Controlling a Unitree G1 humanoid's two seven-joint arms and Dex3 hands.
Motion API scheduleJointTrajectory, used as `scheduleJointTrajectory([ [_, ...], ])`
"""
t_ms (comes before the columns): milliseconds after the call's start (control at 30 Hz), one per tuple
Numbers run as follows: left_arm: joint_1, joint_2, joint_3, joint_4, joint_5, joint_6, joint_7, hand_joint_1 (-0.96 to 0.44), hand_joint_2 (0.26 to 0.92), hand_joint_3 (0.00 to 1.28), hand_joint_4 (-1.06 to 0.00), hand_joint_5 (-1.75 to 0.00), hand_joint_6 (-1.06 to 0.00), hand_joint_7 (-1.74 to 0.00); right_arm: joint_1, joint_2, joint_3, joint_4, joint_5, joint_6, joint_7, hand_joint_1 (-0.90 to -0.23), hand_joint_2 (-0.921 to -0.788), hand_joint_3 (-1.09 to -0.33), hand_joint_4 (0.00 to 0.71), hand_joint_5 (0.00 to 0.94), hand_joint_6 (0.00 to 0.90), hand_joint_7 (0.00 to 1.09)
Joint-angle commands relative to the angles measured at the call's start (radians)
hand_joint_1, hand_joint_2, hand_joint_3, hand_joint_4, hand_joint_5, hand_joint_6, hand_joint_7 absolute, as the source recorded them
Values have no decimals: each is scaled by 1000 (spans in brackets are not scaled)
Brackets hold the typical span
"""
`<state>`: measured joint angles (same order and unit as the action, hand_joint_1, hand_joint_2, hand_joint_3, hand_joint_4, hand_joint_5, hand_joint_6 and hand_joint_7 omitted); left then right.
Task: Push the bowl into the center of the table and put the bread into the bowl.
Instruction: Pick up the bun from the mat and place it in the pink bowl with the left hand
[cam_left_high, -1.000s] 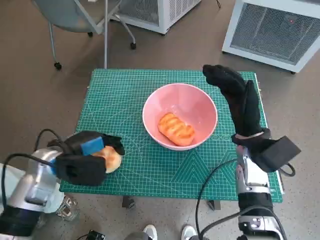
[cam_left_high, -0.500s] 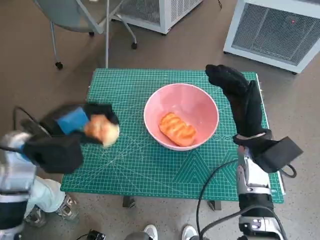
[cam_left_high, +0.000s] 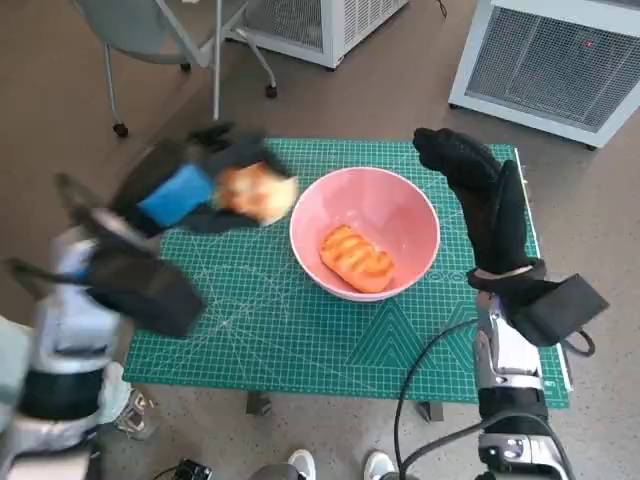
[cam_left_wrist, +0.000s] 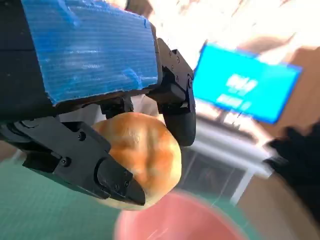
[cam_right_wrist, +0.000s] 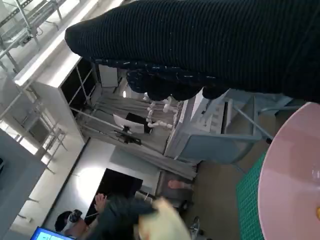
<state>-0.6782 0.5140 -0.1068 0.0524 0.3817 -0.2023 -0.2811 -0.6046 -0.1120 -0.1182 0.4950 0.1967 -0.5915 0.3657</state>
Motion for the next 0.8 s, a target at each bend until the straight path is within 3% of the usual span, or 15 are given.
scheduleJointTrajectory([
  [33, -102, -82, -74, 59, 56, -3, 37, -1, 920, 119, -649, -1280, -562, -1160, 33, -5, -5, -9, 10, 9, 1, -687, -921, -757, 178, 1, -1, 486],
  [233, -192, -153, -142, 175, 60, -15, 7, 0, 918, 36, -757, -1147, -646, -1089, 48, -11, -10, -33, 23, 20, 7, -684, -921, -758, 182, 2, -1, 487],
  [467, -266, -217, -205, 385, 81, -75, 29, 1, 920, 27, -787, -1094, -627, -1127, 65, -15, -13, -62, 29, 29, 4, -678, -921, -758, 179, 1, -1, 489],
  [667, -290, -251, -235, 501, 100, -77, 31, 1, 920, 45, -760, -1143, -615, -1120, 73, -14, -16, -74, 35, 36, -3, -673, -921, -759, 178, 0, -1, 488],
  [800, -291, -265, -243, 562, 96, -68, 23, 1, 921, 142, -661, -1260, -494, -1225, 78, -13, -18, -84, 39, 41, -7, -668, -921, -759, 177, 0, -1, 487],
])
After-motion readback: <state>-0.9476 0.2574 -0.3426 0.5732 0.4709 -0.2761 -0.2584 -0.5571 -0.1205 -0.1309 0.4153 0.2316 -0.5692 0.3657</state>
